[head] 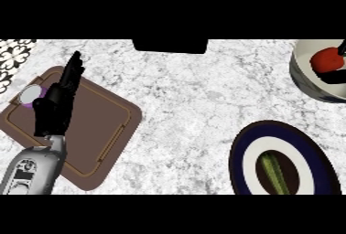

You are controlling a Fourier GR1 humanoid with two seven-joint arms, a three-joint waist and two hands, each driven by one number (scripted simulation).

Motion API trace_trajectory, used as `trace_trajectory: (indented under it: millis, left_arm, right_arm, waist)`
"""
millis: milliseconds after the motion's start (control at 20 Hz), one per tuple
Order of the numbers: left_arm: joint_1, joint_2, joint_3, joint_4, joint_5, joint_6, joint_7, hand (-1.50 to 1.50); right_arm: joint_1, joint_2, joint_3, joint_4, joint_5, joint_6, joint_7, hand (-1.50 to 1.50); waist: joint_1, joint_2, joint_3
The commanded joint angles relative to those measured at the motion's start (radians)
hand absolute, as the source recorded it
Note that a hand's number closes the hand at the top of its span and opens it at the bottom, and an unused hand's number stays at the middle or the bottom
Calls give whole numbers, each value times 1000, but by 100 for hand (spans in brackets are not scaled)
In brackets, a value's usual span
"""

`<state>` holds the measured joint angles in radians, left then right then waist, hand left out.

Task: Pick the bell pepper from the plate and place it in the bowl

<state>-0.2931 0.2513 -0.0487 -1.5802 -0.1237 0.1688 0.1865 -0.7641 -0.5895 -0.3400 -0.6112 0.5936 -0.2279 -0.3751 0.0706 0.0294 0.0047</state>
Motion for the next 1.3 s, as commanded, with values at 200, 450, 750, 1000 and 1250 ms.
trace_trajectory:
  millis: [200,450,750,1000,1250]
  left_arm:
    - [27,-2,2,10,0,-11,-54,0]
    - [23,-7,-9,-34,13,-24,-10,0]
    - [48,-4,15,4,11,-18,-55,0]
    - [13,-11,12,4,-14,3,-17,0]
    - [18,-13,32,19,6,-3,-23,0]
  right_arm:
    - [-92,-33,-64,270,-56,130,-103,-150]
    - [-136,-41,-113,331,-110,213,-189,-150]
    - [-172,-97,-202,378,-188,255,-248,-150]
    - [-157,-184,-237,435,-223,400,-252,-150]
    - [-67,-263,-288,466,-278,574,-339,-150]
  waist:
    - [20,12,2]
    - [26,8,3]
    - [8,3,1]
    - [-9,-1,1]
    - [-24,-2,2]
